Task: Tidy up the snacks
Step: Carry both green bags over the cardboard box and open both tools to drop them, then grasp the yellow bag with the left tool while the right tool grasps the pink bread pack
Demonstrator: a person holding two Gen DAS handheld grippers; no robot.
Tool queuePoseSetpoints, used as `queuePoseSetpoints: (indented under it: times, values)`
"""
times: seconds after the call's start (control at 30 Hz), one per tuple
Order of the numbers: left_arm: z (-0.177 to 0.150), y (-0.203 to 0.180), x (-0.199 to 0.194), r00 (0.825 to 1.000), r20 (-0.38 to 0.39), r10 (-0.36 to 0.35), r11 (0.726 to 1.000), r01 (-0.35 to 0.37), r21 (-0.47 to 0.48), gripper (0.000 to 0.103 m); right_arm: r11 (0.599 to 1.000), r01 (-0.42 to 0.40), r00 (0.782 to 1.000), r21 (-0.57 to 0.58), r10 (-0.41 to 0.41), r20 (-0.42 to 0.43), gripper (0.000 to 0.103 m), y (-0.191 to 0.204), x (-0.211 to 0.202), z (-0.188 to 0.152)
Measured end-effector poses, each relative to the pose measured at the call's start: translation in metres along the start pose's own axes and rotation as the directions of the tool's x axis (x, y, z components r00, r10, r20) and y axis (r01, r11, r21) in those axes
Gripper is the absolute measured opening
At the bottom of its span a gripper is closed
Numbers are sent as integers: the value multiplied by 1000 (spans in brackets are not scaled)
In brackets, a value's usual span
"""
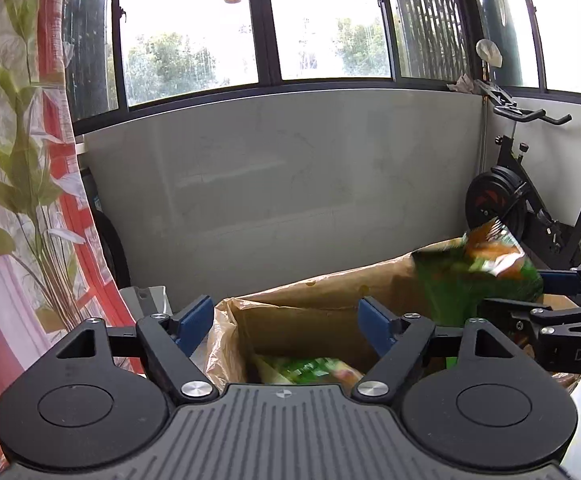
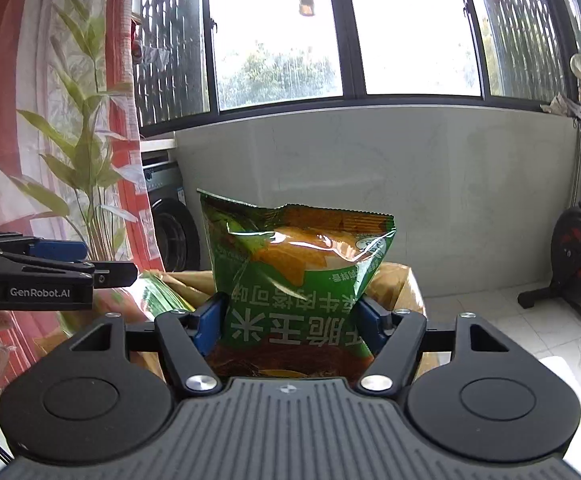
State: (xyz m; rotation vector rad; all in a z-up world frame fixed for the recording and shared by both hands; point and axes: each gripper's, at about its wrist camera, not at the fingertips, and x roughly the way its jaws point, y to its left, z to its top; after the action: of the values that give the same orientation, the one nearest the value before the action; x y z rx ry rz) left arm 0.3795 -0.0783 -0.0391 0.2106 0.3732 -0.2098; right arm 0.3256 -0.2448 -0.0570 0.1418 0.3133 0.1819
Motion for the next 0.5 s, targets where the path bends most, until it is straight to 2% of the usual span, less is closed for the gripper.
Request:
queuePoseSetpoints:
  times: [0.03, 0.1, 0.27, 0.5]
  values:
    - [-2, 2, -3, 1000, 7, 0, 1000, 0, 3, 84, 1000, 1, 1000, 11, 0, -25, 82, -1, 4, -2]
    - [-4, 6, -10, 1000, 8, 1, 1000, -1, 0, 84, 1000, 2, 999, 14, -1, -51, 88, -1, 4, -5]
    - [-10, 26, -30, 999, -14, -33, 997, 32, -73, 84, 1000, -9, 999, 24, 10, -32, 88, -3, -17, -7]
    - [-29, 61, -84, 999, -10, -50, 987, 48, -154, 84, 998, -38, 999, 49, 39, -12, 88, -7, -62, -15]
